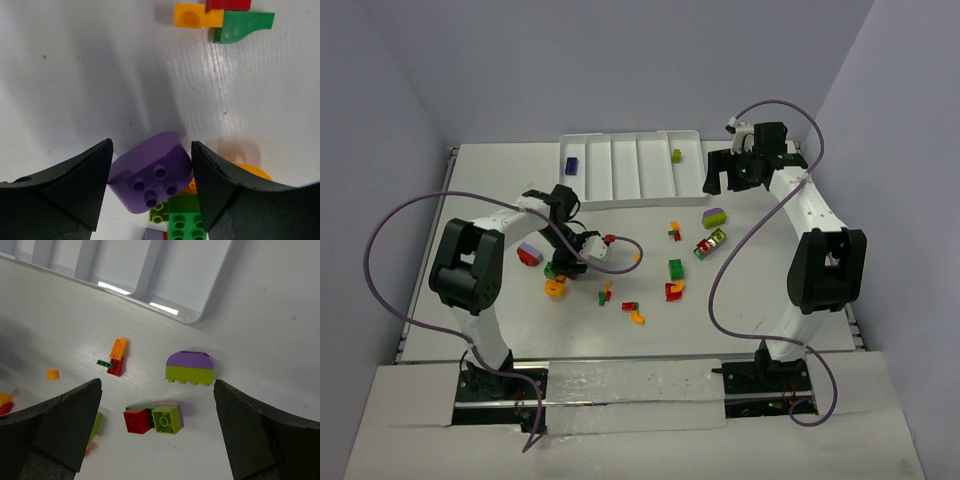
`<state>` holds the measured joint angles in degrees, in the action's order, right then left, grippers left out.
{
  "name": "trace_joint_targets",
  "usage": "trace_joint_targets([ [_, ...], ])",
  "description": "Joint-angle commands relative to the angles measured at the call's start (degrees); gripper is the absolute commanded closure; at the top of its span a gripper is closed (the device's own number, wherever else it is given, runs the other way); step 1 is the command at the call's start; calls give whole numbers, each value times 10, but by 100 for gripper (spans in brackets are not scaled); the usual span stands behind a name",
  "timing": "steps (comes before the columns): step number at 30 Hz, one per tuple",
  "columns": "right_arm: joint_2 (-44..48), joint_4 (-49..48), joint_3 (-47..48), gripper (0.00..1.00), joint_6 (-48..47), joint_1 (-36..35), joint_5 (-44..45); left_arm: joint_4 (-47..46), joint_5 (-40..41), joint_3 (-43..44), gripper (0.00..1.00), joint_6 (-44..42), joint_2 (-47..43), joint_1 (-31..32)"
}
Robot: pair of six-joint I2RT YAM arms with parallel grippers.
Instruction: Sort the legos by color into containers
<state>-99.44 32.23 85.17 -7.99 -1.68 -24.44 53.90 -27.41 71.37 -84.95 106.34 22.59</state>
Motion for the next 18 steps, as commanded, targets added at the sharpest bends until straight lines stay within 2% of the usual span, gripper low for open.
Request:
trace_joint_targets([
  [1,-16,6,15,0,-1,6,-17,9,2,-5,27,-22,4,3],
  [6,-20,11,20,0,0,7,-22,-3,14,-10,17,-20,1,2],
  [9,-22,14,20,0,1,6,-25,-11,30,-7,7,-33,-6,-2],
  [12,-23,15,19,0,0,7,-25,5,37,6,3,-56,-10,-7],
  [18,-26,15,21,0,4,8,-27,8,57,5,2,-105,-26,-15],
])
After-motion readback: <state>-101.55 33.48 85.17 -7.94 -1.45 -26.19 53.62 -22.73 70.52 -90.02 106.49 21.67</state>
